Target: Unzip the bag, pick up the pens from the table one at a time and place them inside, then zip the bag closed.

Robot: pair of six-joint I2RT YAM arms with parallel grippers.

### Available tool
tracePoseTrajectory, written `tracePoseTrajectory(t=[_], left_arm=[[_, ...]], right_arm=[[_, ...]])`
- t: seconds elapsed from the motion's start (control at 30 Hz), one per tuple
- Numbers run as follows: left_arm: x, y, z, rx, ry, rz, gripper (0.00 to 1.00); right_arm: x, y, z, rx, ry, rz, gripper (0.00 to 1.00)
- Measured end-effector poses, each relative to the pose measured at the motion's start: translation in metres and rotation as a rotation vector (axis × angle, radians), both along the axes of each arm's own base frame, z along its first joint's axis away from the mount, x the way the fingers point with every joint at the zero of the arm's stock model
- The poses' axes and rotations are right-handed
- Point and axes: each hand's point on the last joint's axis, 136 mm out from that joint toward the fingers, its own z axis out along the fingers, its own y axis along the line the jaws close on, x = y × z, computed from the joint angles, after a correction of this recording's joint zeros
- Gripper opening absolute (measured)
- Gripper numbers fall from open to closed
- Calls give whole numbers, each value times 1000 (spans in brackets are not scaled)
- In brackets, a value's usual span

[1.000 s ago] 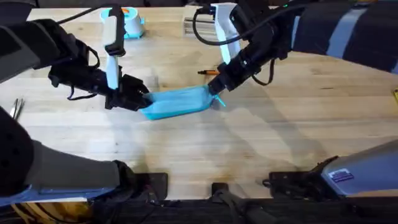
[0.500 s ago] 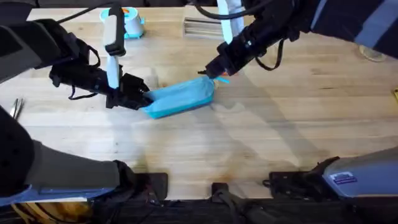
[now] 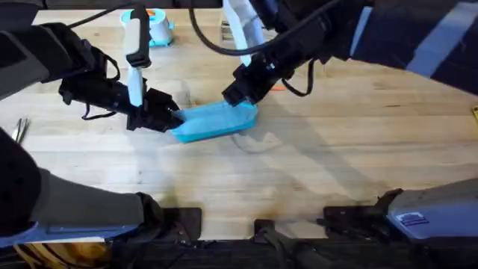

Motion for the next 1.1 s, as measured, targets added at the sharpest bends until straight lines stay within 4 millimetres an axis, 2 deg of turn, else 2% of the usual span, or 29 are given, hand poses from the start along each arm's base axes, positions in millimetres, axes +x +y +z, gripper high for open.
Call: tracePoseTrajectory(t=[0.07,0.1,0.23,0.4,0.7,0.87,1.1], left_arm=[[0,0,0,2,2,-1,42],[0,0,0,1,2,0,42],[0,0,0,-2,1,0,42],[0,0,0,-3,1,0,42],[1,0,0,-4,-3,1,42],[1,0,1,-4,-3,1,42],[1,0,0,-4,-3,1,42]], right_arm=[[-4,7,1,7,-2,6,29],[-6,20,-2,20,0,8,29],[-11,42,-10,46,6,27,29],[-21,66,-9,85,-2,53,29],[-16,92,-9,157,4,5,29],[-20,107,-10,187,8,5,29],[-27,114,-10,193,7,12,29]])
